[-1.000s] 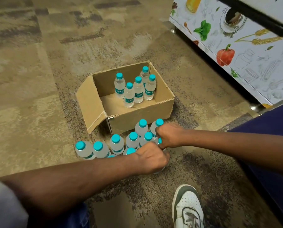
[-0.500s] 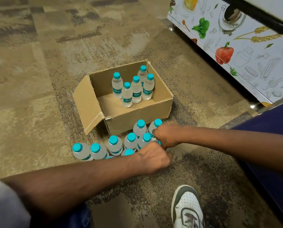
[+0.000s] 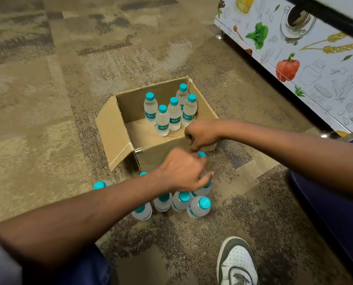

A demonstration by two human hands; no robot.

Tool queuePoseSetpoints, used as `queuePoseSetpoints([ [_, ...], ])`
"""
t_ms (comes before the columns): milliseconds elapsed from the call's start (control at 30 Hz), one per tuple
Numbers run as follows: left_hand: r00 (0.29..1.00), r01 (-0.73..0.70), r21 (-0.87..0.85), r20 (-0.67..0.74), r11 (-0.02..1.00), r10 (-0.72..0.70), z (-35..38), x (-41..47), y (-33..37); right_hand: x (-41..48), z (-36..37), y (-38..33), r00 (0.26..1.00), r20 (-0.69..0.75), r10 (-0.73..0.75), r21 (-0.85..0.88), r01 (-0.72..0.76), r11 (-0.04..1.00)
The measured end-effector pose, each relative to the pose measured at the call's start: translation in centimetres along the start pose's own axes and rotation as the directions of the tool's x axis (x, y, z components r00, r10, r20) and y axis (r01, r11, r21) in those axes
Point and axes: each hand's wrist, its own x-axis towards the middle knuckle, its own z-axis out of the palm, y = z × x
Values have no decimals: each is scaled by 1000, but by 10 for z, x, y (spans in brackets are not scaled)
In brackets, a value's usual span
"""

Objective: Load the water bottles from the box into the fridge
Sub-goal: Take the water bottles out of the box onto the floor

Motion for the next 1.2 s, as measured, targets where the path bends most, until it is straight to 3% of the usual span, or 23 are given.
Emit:
queuePoseSetpoints([
  [100, 978, 206, 120, -42, 971, -202, -10, 12, -37, 18, -9, 10, 966, -258, 27, 40, -17, 999],
  [167, 926, 378, 179, -73, 908, -371, -14, 21, -68, 31, -11, 17, 931, -357, 70, 101, -36, 994],
  [267, 819, 573, 201, -93, 795, -566, -13, 32, -111, 54, -10, 23, 906, -412, 101, 79, -75, 994],
  [367, 732, 676, 158, -38, 720, -680, -1, 39, -133, 77, -8, 28, 893, -423, 151, 59, -139, 988],
  [433, 713, 697, 109, 5, 709, -702, 9, 44, -140, 87, -11, 30, 888, -427, 172, 73, -156, 985],
  [567, 738, 668, 32, 105, 744, -667, 28, 54, -151, 102, -16, 35, 872, -452, 186, 63, -177, 982],
  [867, 773, 630, 7, 84, 776, -628, 45, 57, -152, 126, -18, 40, 910, -411, 52, -59, -83, 995],
  [1200, 803, 561, 166, 127, 811, -582, 50, 47, -140, 105, -8, 28, 890, -452, 56, -88, -106, 990],
])
